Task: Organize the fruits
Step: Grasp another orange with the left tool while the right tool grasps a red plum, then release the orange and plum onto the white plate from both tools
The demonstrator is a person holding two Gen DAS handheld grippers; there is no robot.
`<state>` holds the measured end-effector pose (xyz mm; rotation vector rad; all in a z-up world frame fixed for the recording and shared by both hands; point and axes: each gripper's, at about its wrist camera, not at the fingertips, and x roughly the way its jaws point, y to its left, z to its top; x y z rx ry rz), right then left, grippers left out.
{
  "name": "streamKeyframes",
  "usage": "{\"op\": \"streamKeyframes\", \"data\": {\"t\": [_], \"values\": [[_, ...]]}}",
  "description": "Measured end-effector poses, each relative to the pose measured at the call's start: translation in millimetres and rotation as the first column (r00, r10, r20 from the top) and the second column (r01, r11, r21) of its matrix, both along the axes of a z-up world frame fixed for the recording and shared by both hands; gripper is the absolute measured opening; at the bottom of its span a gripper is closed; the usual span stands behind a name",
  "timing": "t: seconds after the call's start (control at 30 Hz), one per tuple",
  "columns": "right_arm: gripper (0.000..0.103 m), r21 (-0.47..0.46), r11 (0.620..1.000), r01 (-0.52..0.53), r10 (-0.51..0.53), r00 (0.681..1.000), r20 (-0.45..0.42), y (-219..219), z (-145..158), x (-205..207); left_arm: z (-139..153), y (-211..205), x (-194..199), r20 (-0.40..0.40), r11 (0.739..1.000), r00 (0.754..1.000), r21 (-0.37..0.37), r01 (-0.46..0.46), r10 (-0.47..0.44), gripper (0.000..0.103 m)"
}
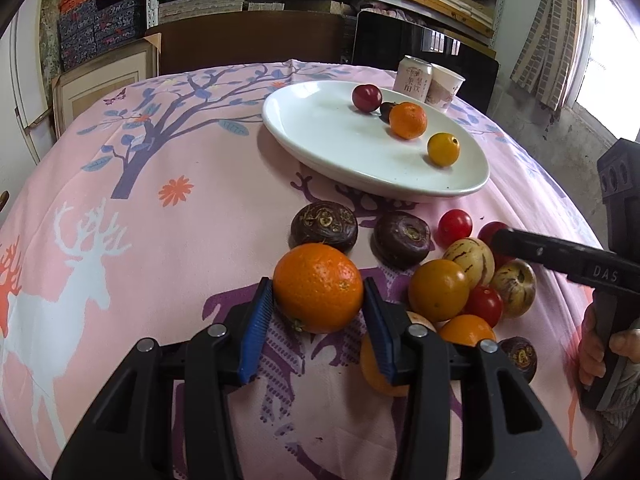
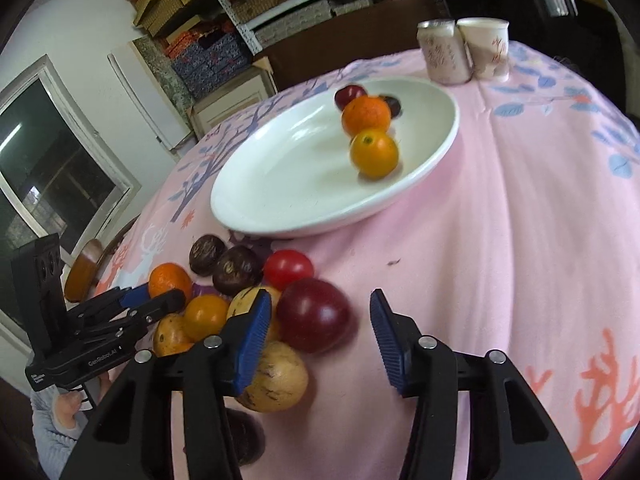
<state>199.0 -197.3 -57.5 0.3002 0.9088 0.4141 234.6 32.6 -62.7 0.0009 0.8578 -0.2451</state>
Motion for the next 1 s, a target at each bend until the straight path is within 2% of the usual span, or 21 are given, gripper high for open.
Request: {"op": "streamKeyframes", "data": {"t": [0.1, 0.27, 0.4, 0.47, 0.63, 0.77, 0.8, 0.83, 0.9, 1.0], "values": [[0.040, 0.017, 1.000, 0.000, 0.000, 1.000, 0.007, 0.2, 0.3, -1.1, -0.2, 0.3, 0.2, -0.002, 1.000, 1.000, -0.006, 0.000, 0.000, 0.045], [0.039, 0.036, 0.999, 0.007, -0.007, 1.000, 0.017, -2.8, 2.0, -3.8, 2.0, 1.7, -1.4, 0.006, 1.000, 1.000, -0.023, -0.002, 0.002, 0.044], [0.039, 0.060, 0.997, 0.050, -0.056, 0.993, 0.107, -15.7, 23.2, -12.0, 22.9, 8.1, -7.4, 0.081, 0.998, 0.996, -0.044, -0.037, 0.040, 0.044], [0.039, 0.043, 0.995, 0.089, -0.095, 0.982, 0.164, -21.3, 36.2, -14.9, 35.2, 8.2, -2.6, 0.104, 0.998, 0.993, -0.056, -0.042, 0.048, 0.044], [0.039, 0.026, 0.994, 0.108, -0.111, 0.976, 0.186, -18.2, 59.3, 12.8, 53.8, -11.0, 37.5, 0.109, 0.998, 0.993, -0.061, -0.032, 0.038, 0.044], [0.039, -0.003, 0.995, 0.100, -0.098, 0.977, 0.191, -2.3, 60.9, 39.0, 45.9, -35.3, 72.8, 0.079, 0.998, 0.997, -0.061, -0.012, 0.017, 0.045], [0.040, 0.000, 0.994, 0.105, -0.103, 0.975, 0.197, -0.5, 57.8, 43.1, 41.9, -39.7, 79.0, 0.071, 0.999, 0.997, -0.051, -0.009, 0.013, 0.046], [0.046, 0.015, 0.993, 0.114, -0.114, 0.972, 0.203, -1.1, 52.3, 47.1, 37.7, -44.2, 84.5, 0.068, 0.999, 0.998, -0.041, 0.000, 0.003, 0.049], [0.058, 0.015, 0.993, 0.117, -0.118, 0.976, 0.182, -4.3, 43.3, 52.3, 32.3, -48.4, 86.2, 0.088, 0.999, 0.996, -0.035, 0.008, -0.005, 0.072], [0.058, 0.017, 0.991, 0.136, -0.137, 0.970, 0.199, -10.3, 46.5, 48.7, 33.3, -49.3, 83.7, 0.109, 0.999, 0.994, -0.028, 0.021, -0.018, 0.076]]}}
